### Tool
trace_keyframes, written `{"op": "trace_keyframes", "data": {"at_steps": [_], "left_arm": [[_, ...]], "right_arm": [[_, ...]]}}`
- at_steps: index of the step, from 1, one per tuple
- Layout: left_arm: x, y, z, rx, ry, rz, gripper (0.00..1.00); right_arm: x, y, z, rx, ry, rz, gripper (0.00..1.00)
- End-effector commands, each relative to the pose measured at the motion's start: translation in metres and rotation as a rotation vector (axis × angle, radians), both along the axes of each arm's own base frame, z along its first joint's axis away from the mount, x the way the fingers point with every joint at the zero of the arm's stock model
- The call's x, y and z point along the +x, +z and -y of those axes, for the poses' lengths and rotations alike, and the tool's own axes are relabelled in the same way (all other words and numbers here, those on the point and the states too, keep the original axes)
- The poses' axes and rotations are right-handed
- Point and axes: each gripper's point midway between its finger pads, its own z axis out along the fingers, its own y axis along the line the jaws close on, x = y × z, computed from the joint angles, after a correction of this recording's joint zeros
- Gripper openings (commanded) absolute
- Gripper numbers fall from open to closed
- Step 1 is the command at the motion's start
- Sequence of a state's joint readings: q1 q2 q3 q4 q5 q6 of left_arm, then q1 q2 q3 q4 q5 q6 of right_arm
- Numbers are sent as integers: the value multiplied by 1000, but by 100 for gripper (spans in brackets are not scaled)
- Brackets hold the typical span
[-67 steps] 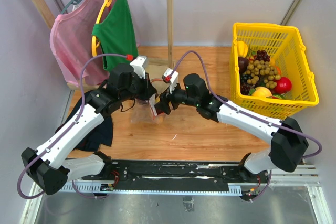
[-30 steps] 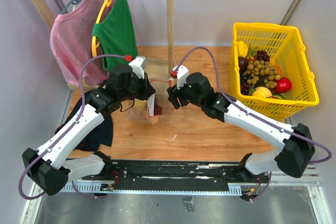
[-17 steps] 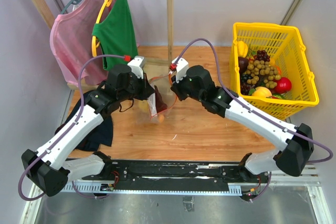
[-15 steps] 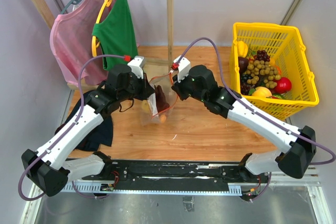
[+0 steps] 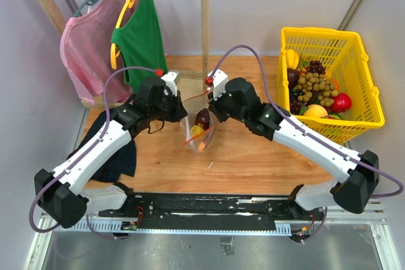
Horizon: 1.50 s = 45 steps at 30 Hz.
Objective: Place the food in the zip-top bag and seal the zipper
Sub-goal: Adjust the fake fruit in the zipper food storage bag, then pick up the fake fruit from the bin.
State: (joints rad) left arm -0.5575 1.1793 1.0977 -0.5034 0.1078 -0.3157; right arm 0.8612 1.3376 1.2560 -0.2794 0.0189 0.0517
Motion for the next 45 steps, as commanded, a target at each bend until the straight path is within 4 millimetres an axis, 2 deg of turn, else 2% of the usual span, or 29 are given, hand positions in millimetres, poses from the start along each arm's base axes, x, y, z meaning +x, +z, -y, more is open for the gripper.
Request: {"op": "trace_keyframes", "data": {"at_steps": [1, 6, 12, 14, 17, 21, 26, 34, 38, 45], "left_arm": [[0, 8, -1, -14, -3, 7, 0], [-3, 24, -3, -47, -8, 68, 0], [-6, 28, -4, -57, -17, 84, 0], [-6, 27, -3, -59, -20, 80, 0], [-6, 25, -3, -59, -23, 74, 0], [-6, 22, -4, -51, -16, 69, 0], [-6, 22, -6, -53, -15, 68, 0], [-8, 22, -5, -67, -25, 68, 0], [-8, 23, -6, -66, -19, 74, 0], [-10, 26, -7, -74, -22, 83, 0]], "right_arm": [[11, -1, 13, -54, -81, 6, 1], [12, 2, 26, -72, -126, 28, 1], [6, 7, 23, -59, -84, 25, 4], [4, 5, 24, -68, -76, 13, 9], [-3, 4, 23, -79, -41, -10, 23], [-9, 8, 35, -120, -36, -34, 36], [-2, 24, 79, -189, -146, -31, 46], [12, 48, 177, -277, -480, -85, 58], [14, 46, 230, -311, -661, -135, 60], [17, 28, 311, -353, -932, -233, 65]]}}
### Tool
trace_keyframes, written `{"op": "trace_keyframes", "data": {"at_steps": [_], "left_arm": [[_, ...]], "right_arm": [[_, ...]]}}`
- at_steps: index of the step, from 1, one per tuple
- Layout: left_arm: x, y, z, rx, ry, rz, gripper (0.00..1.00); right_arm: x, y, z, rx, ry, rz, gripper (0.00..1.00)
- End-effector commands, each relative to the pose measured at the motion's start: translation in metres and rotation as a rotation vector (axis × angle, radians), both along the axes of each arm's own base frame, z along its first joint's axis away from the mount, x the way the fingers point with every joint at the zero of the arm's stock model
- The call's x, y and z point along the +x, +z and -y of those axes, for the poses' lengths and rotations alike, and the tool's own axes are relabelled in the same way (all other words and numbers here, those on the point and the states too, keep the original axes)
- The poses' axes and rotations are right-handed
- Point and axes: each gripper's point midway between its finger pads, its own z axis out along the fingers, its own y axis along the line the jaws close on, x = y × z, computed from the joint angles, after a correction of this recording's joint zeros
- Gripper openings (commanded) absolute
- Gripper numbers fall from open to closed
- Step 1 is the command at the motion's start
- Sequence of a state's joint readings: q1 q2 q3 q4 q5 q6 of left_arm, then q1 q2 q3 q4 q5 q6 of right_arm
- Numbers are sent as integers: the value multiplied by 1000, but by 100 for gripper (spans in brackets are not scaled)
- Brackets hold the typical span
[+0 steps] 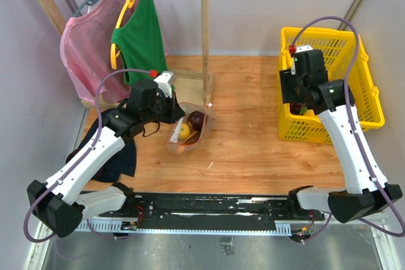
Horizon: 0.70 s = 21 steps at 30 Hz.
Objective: Place the food in the zip-top bag and seal the zipper
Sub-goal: Pick up the fake fruit from the bin.
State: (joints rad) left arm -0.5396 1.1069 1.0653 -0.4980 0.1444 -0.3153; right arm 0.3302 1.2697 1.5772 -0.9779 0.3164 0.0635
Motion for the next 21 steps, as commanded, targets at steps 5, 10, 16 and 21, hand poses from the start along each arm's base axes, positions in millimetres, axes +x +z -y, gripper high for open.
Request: {"op": "trace_keyframes", "data": {"at_steps": [5, 10, 16, 21], "left_arm": [[0, 16, -1, -37, -6, 61, 0], [0, 16, -2, -36, -4, 63, 0], [0, 16, -2, -36, -4, 64, 0], [0, 16, -2, -35, -4, 64, 0]], "right_arm": [[-5, -31, 83, -23, -292, -117, 70], [4, -66, 94, 40, -327, -191, 80], [17, -95, 100, 113, -341, -259, 92], [17, -109, 105, 87, -357, -328, 99]]}}
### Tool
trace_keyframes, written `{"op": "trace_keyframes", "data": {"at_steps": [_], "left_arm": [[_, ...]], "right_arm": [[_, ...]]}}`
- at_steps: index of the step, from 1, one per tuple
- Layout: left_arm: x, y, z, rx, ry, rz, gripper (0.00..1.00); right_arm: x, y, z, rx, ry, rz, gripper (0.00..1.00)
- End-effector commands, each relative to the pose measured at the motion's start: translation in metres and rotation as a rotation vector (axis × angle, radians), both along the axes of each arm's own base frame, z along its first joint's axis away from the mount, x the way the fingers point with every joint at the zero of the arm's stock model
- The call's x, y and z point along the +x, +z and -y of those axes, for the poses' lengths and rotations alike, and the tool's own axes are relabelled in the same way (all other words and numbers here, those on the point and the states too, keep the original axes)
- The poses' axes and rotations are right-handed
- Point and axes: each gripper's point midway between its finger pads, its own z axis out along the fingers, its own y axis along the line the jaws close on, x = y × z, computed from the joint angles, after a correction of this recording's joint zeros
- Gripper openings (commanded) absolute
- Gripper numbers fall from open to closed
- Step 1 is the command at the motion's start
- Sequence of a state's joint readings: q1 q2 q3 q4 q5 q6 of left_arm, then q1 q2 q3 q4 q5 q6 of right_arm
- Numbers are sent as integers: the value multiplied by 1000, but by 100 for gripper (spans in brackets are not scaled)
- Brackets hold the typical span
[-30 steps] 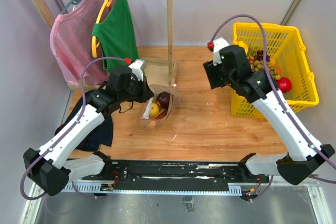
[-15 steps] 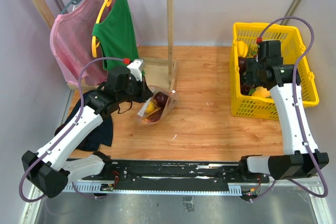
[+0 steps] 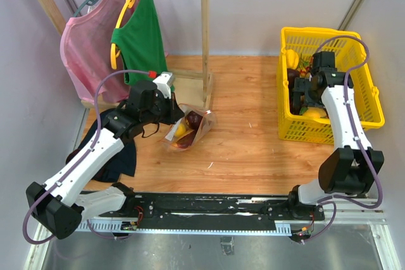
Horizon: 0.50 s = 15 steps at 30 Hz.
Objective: Place the food in the zip-top bag and seal the zipper
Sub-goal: Pick up the fake fruit from the bin.
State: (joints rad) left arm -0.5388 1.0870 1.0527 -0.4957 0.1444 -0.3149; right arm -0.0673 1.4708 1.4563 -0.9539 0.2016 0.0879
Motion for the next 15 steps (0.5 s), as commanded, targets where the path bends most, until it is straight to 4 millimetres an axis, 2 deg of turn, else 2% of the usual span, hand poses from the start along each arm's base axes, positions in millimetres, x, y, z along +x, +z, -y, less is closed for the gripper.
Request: {"op": "trace_keyframes", "data": {"at_steps": [1, 8, 15], "left_arm": [[2, 14, 0, -30, -6, 54, 0], [2, 14, 2, -32, -12, 51, 0], [2, 14, 1, -32, -10, 52, 0]], "right_arm": [[2, -9, 2, 28, -14, -32, 100], [-4, -33, -1, 53, 2, -116, 98], [-9, -40, -8, 86, 25, -152, 98]]}}
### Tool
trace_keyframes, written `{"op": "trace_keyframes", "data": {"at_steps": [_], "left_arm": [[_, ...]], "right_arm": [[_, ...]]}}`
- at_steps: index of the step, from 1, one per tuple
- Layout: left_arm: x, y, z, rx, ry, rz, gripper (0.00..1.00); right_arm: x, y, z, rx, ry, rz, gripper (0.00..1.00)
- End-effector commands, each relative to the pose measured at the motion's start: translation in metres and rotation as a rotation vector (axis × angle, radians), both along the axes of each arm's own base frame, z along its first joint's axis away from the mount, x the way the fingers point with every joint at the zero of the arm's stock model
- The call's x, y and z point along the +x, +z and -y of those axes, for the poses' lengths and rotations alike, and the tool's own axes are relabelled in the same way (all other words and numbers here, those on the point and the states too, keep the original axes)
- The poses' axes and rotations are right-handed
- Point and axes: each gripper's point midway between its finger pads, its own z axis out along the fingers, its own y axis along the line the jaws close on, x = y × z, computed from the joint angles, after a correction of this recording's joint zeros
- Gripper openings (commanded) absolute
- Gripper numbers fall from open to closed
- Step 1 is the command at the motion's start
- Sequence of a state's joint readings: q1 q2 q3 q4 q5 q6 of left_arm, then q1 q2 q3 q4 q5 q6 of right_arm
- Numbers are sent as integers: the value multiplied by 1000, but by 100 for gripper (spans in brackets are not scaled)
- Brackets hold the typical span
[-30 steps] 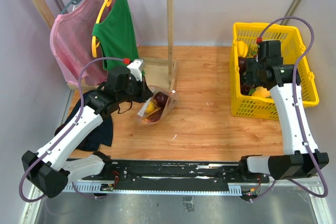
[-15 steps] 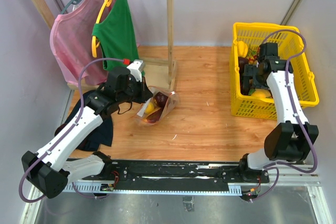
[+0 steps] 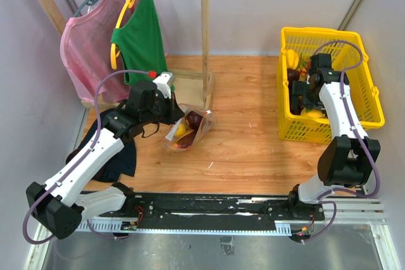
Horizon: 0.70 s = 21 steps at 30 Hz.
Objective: Place the food in the zip-top bag and seal the zipper
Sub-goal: Pick up the fake fruit from the bin.
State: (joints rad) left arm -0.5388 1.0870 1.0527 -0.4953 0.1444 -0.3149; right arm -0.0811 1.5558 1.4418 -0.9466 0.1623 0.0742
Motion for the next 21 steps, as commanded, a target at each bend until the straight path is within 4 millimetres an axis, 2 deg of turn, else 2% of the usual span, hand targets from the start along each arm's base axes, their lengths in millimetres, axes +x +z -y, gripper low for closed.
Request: {"op": "trace_keyframes", "data": {"at_steps": [1, 2, 7, 10, 13, 21], "left_arm": [[2, 14, 1, -33, -11, 51, 0], [2, 14, 1, -34, -11, 52, 0], [2, 14, 1, -34, -11, 52, 0], [2, 14, 2, -34, -12, 51, 0], [2, 13, 2, -34, -14, 49, 0], [3, 12, 1, -34, -8, 46, 1]], "right_arm": [[-14, -7, -7, 49, 7, -55, 99], [-14, -5, -6, 49, 4, -48, 100], [-18, 1, -9, 60, 3, -27, 91], [-17, 4, -14, 88, 10, -10, 82], [-14, 15, -14, 89, 1, 27, 68], [-5, 42, -17, 101, -4, 159, 60]]}}
